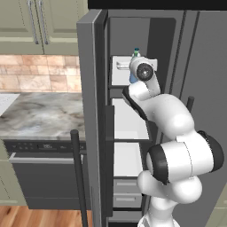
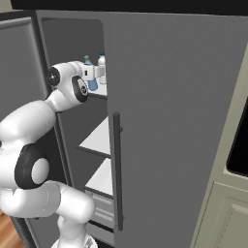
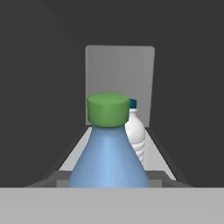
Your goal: Take the bottled waters from the counter and place them in the freezer to freeze. Close the freezer door after placing the bottles.
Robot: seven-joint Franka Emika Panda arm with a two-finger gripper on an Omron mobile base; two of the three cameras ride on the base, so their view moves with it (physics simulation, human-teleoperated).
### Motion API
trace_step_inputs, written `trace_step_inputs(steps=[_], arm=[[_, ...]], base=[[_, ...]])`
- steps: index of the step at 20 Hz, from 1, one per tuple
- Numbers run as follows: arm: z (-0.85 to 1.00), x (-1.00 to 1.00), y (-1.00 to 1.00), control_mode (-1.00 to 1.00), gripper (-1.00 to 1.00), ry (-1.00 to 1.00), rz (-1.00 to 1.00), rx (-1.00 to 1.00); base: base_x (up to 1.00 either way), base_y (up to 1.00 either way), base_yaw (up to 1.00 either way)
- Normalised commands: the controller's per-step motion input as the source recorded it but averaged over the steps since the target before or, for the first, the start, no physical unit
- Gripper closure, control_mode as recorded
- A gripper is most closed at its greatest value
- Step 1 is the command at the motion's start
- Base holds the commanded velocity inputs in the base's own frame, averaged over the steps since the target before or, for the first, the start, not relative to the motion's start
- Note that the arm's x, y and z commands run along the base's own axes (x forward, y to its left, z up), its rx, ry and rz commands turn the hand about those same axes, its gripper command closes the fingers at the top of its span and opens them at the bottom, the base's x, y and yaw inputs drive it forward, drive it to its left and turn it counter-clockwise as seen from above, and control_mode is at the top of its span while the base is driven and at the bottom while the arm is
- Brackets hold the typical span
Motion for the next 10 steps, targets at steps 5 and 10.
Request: trace_step_inputs(steps=[5,10], arm=[[0.00,0.00,0.00,-1.00,-1.00,0.00,0.00,0.00],[0.00,0.00,0.00,-1.00,-1.00,0.00,0.00,0.00]], base=[[0.00,0.00,0.00],[0.00,0.00,0.00]])
